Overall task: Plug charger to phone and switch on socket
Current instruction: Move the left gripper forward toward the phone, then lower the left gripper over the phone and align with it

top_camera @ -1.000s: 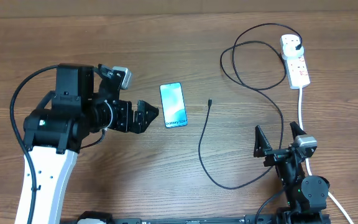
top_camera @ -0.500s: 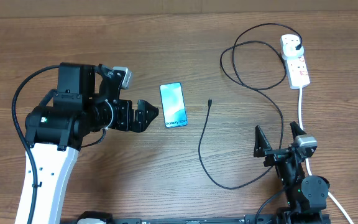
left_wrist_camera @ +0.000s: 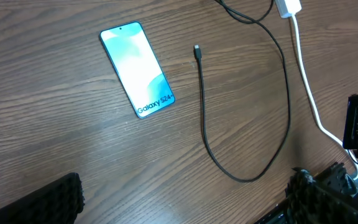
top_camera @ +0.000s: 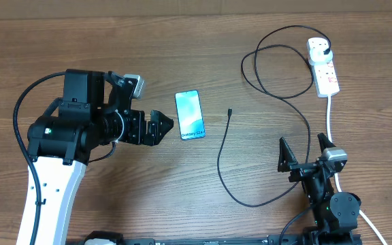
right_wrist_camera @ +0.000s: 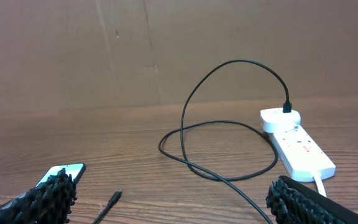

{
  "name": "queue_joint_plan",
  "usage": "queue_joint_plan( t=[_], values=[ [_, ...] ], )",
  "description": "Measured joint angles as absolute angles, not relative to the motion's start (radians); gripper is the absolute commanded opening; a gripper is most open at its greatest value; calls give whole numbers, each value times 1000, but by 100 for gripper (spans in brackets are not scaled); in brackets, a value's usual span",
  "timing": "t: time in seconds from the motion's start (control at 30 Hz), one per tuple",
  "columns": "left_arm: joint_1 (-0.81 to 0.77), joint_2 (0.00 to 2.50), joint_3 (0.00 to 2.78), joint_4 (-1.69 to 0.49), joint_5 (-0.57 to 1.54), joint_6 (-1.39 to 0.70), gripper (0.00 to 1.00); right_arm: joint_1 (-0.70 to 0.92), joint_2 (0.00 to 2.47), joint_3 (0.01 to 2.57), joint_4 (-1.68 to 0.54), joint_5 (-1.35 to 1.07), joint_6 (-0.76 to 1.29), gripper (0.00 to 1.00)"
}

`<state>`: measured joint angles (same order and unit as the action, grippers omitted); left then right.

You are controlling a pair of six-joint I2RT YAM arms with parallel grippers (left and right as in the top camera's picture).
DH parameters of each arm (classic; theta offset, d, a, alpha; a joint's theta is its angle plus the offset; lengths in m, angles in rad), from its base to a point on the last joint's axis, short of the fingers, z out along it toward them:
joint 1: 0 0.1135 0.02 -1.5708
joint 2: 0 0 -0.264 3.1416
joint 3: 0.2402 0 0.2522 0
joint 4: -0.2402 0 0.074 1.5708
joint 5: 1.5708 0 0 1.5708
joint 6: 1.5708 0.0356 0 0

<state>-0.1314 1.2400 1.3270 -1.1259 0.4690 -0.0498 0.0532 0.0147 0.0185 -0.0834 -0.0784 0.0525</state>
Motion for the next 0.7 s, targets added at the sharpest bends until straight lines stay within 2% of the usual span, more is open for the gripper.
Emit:
queue_joint_plan(
  t=[0.7],
  values=[
    [-131, 1240, 1386, -1111, 454, -76, 100, 53, 15, 19, -83, -79, 52, 100]
  ],
)
